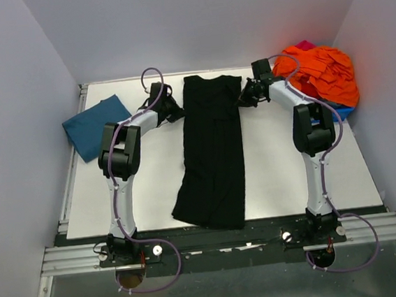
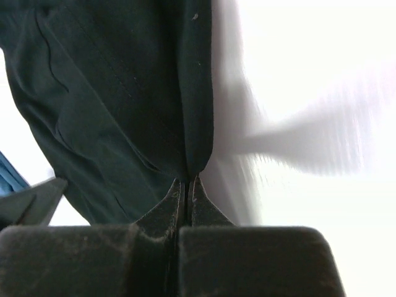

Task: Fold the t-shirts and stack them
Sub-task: Rotate the tshirt 90 degrees

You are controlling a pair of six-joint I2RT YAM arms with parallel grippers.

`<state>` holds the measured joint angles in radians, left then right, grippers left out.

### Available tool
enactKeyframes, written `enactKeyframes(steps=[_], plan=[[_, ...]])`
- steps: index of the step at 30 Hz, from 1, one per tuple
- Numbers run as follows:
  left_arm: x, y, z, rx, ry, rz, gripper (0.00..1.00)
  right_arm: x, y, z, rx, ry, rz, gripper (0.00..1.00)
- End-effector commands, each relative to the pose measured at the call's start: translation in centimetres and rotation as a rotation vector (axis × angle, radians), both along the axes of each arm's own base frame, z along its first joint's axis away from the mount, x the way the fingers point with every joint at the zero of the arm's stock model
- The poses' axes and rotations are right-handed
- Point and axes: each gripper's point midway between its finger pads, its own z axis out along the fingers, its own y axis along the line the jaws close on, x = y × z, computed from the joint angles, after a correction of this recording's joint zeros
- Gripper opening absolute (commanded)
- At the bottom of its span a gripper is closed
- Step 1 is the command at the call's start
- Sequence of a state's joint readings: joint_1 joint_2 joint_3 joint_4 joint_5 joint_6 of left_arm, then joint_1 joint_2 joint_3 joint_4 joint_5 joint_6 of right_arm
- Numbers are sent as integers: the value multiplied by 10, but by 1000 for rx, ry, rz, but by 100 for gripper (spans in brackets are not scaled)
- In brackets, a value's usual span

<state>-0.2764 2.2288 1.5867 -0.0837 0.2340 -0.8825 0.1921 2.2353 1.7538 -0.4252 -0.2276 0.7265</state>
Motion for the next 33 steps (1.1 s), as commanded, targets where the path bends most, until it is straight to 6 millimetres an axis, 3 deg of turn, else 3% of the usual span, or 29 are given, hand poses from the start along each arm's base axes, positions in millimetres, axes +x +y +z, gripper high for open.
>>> enactKeyframes(steps=[1,7,8,9,10,11,15,18,21,23,24,26,30,33], plan=[[25,6,3,-63,-37,182,0,34,-1,-4,-19,17,17,1],[44,15,-2,-16,-23,252,0,70,-2,-3,1,-19,25,4],[47,16,-3,-3,-21,251,0,72,-2,-4,8,-24,27,10],[51,16,-3,10,-20,244,0,73,-3,-3,15,-29,31,25],[53,15,-4,22,-13,227,0,70,-3,-2,20,-28,48,48],[55,13,-3,25,-13,202,1,67,-3,-1,19,-29,61,62],[51,14,9,62,-41,137,31,40,-9,11,-11,-43,94,72],[46,16,25,70,-94,112,49,-1,-14,13,-26,-32,122,74],[40,18,32,99,-82,78,55,-54,-20,7,-34,-15,127,74],[32,13,40,77,-99,41,58,-85,-23,19,-29,-47,121,68],[23,9,43,56,-106,14,59,-104,-24,12,-29,-23,117,68],[2,10,47,62,-108,-10,60,-134,-22,11,-20,-7,135,68],[-63,20,48,101,-80,-36,61,-196,-22,-2,-37,40,170,65],[-123,31,25,177,-29,-56,61,-238,-22,-15,-13,70,180,62]])
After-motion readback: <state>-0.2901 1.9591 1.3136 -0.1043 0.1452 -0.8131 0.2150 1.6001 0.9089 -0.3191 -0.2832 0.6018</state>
